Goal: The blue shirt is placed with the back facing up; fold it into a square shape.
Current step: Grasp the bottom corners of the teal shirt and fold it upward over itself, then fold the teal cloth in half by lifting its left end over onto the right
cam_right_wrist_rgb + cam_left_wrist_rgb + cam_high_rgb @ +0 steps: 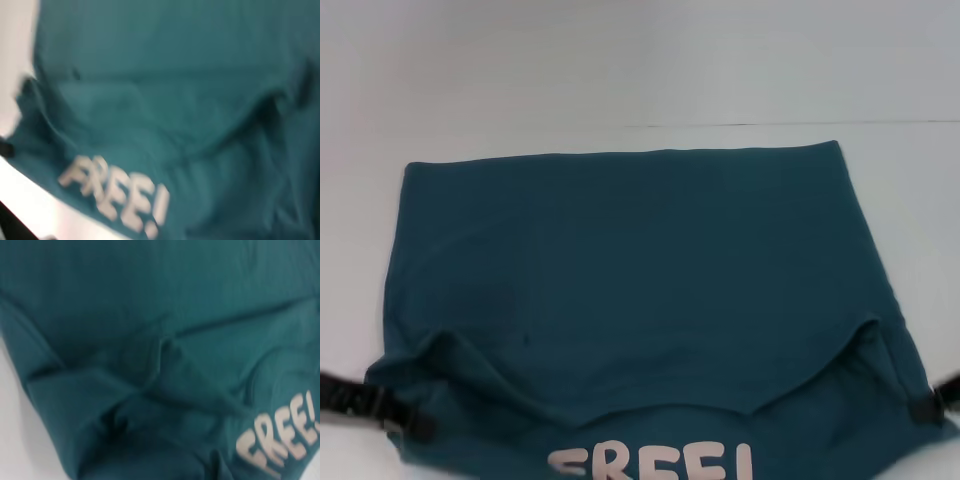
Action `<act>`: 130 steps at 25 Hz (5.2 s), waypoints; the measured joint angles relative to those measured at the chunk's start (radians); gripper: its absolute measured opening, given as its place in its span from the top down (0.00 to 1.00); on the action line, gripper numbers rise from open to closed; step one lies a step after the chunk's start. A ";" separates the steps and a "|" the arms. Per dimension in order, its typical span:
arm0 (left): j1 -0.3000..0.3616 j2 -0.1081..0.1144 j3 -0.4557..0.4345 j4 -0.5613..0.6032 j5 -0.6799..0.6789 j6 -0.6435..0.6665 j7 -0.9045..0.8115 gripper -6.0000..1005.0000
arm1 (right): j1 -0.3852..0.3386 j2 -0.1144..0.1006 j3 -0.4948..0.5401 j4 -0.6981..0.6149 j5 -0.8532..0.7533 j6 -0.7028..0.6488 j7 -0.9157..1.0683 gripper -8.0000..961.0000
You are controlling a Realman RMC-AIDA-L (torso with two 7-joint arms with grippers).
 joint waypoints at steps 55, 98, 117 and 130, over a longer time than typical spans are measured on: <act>-0.281 0.014 0.072 -0.252 0.000 -0.897 -0.357 0.85 | 0.246 0.091 -0.074 0.140 0.247 1.080 0.025 0.99; -0.281 0.010 0.080 -0.257 -0.001 -0.996 -0.356 0.82 | 0.269 0.086 -0.085 0.186 0.246 1.132 0.030 0.99; -0.295 0.002 0.093 -0.278 -0.003 -1.077 -0.354 0.81 | 0.264 0.078 -0.085 0.189 0.246 1.125 0.037 0.98; -0.285 0.003 0.063 -0.263 -0.008 -1.101 -0.358 0.57 | 0.239 0.006 -0.074 0.230 0.253 1.077 0.091 0.53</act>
